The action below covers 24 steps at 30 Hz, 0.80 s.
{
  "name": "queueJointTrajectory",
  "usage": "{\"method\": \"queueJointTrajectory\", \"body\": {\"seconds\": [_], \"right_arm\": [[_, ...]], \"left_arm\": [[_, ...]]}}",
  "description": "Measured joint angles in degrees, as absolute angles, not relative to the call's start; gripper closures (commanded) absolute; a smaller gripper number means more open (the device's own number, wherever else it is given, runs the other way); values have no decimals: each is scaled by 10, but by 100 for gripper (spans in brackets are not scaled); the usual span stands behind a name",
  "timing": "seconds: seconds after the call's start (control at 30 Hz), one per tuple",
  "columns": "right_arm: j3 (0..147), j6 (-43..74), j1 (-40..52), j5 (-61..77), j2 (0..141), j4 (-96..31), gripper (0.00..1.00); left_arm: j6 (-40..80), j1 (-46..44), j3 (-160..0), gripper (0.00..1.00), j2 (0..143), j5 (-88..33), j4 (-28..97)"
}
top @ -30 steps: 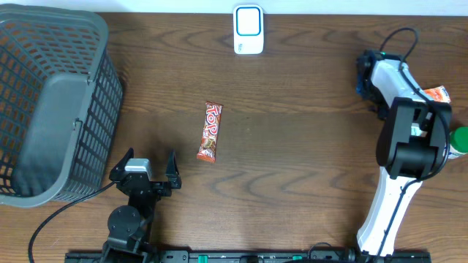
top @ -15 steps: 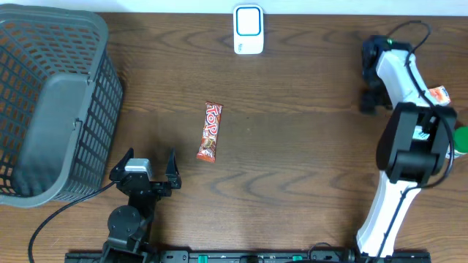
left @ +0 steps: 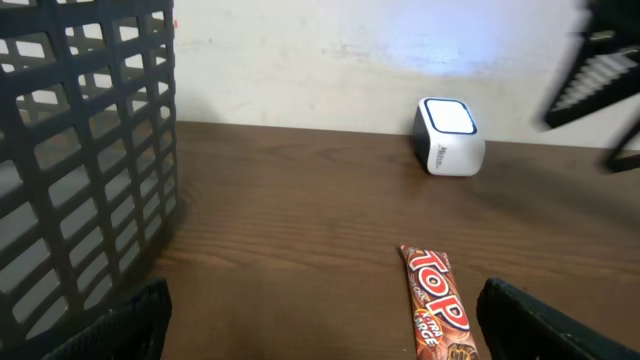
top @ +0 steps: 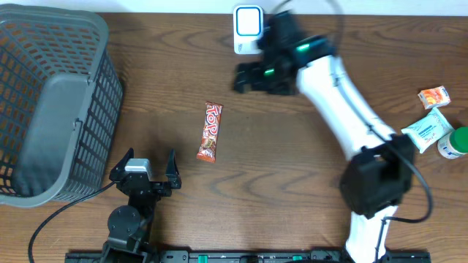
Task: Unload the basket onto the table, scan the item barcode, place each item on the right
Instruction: 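Carry the wipes pack to the right edge and release it, then reach the right gripper down to the red TOP bar and grasp it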
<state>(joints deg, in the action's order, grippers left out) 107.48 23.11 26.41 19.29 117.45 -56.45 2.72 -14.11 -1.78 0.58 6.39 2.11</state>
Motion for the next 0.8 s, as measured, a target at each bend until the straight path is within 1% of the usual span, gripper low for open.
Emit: {"method": "queueJointTrajectory", "body": {"seconds": [0.03, 0.07, 0.1, 0.13, 0.23, 0.3, 0.33, 0.4, 0.43, 0.5, 0.53, 0.67, 0.8], "right_arm": [[1074, 244, 293, 192, 1185, -546, 28], [1074, 254, 313, 189, 1193, -536, 27], [1072, 264, 333, 181, 1201, -529, 20], [1070, 284, 368, 167, 1219, -519, 19], [1067, 331, 415, 105, 1247, -496, 38], [1066, 362, 438, 55, 1261, -487, 38], [1066, 370, 445, 38, 1265, -483, 36], [1066, 392, 460, -3, 1275, -475, 30], [1066, 400, 467, -19, 1278, -473, 29], [1066, 422, 477, -48, 1284, -471, 32], [1066, 433, 480, -60, 1287, -471, 35], [1066, 470, 482, -90, 1299, -473, 38], [1066, 487, 482, -103, 1308, -474, 38]], "left_arm": [[27, -141, -18, 2, 6, 64, 21], [27, -141, -18, 2, 6, 64, 21], [27, -141, -18, 2, 6, 64, 21], [27, -141, -18, 2, 6, 64, 21], [27, -141, -18, 2, 6, 64, 21], [27, -141, -18, 2, 6, 64, 21], [27, -141, -18, 2, 6, 64, 21], [27, -141, -18, 2, 6, 64, 21], [27, -141, -18, 2, 6, 64, 21], [27, -141, -18, 2, 6, 64, 21], [27, -141, -18, 2, 6, 64, 21], [27, -141, -18, 2, 6, 64, 21], [27, -141, -18, 2, 6, 64, 21]]}}
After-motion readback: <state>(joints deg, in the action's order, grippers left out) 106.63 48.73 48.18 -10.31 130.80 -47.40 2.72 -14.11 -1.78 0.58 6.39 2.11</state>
